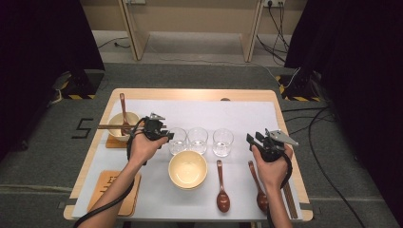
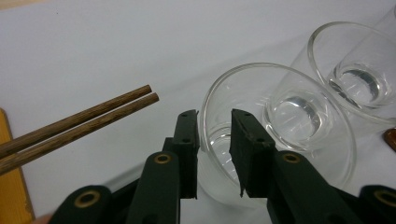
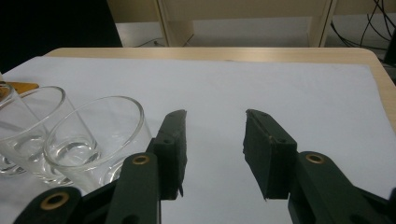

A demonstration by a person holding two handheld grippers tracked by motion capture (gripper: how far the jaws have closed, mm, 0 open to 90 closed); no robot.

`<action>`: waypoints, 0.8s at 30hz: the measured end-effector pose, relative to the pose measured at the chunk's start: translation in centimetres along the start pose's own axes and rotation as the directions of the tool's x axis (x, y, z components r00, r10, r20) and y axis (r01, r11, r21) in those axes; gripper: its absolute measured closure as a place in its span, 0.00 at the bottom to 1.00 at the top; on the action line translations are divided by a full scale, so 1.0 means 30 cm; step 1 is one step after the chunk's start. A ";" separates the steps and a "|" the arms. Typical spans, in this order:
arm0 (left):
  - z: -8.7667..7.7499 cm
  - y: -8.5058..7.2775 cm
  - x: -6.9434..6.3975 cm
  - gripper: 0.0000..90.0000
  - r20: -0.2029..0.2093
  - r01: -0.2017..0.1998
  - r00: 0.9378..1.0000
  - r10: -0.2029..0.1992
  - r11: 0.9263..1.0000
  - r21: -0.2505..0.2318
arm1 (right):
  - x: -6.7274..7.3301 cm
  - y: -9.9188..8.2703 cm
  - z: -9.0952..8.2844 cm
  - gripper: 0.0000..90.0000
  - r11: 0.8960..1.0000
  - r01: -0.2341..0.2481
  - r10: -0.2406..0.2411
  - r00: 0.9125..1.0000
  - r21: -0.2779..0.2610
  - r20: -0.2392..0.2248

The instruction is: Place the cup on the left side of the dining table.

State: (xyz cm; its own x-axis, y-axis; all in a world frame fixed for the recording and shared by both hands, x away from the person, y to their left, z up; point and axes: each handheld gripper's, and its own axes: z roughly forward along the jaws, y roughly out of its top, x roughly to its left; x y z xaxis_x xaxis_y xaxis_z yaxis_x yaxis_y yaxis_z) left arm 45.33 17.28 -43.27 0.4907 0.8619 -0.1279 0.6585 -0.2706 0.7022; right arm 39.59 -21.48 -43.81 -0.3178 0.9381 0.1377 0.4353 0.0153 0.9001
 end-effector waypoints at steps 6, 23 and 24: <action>0.015 0.015 -0.016 0.85 -0.049 -0.023 0.999 0.024 0.999 0.027 | -0.001 -0.001 0.002 0.66 1.000 0.000 0.000 1.000 0.007 -0.003; 0.042 0.024 -0.017 0.88 -0.065 -0.040 0.997 0.045 0.997 0.073 | -0.001 -0.002 0.007 0.66 1.000 -0.002 0.003 1.000 0.019 -0.009; 0.041 0.023 -0.018 0.88 -0.065 -0.041 0.997 0.045 0.997 0.069 | -0.001 -0.002 0.007 0.66 1.000 0.000 0.001 1.000 0.020 -0.010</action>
State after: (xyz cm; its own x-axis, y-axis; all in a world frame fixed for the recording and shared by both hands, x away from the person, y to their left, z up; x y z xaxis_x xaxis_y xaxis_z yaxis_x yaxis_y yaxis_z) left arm 46.24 16.10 -43.58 0.4817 0.8749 -0.0501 0.6760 -0.3346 0.6566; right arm 39.75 -21.42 -43.96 -0.3262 0.9345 0.1425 0.4520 0.0217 0.8917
